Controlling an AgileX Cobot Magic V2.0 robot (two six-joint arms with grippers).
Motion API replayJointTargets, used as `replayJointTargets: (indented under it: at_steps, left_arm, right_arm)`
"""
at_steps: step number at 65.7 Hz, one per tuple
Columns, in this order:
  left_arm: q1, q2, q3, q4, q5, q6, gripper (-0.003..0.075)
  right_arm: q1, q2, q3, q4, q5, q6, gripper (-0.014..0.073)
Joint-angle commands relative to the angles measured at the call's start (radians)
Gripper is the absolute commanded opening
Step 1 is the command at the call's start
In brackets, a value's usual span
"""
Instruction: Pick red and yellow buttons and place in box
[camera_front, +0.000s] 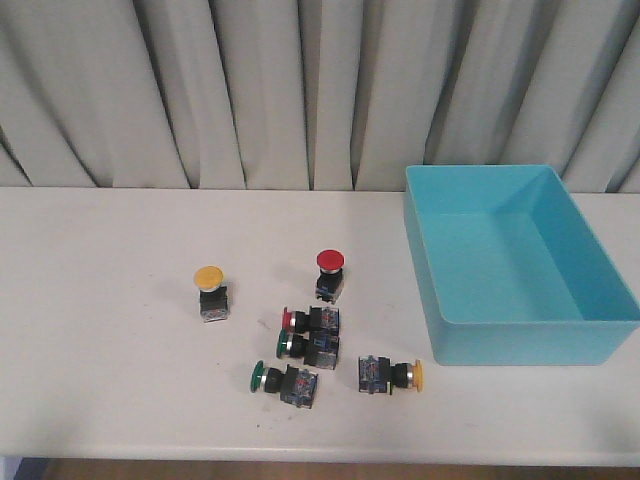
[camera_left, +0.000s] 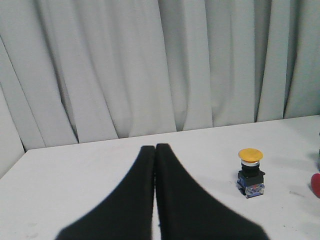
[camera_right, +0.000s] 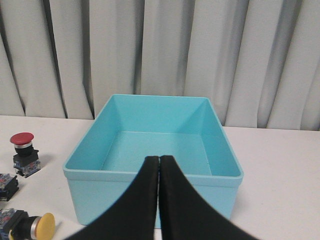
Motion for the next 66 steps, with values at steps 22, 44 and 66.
replayJointTargets:
  at_steps: [22,44,66]
  left_arm:
    - [0.002,-0.014,0.049,-0.004,-0.081,-0.006,-0.0006]
    - [0.002,-0.014,0.049,-0.004,-0.081,-0.006,-0.0006]
    - [0.002,-0.012,-0.075,-0.05,-0.06,-0.111,-0.0006]
  right_arm:
    - [-0.007,-0.011,0.006,-0.008,-0.074,-0.005,-0.0003]
    - [-0.007,-0.011,0.006,-0.02,-0.104,-0.012,-0.0003]
    - [-0.007,0.01,-0.084,0.026,-0.118,0.003,-0.0003]
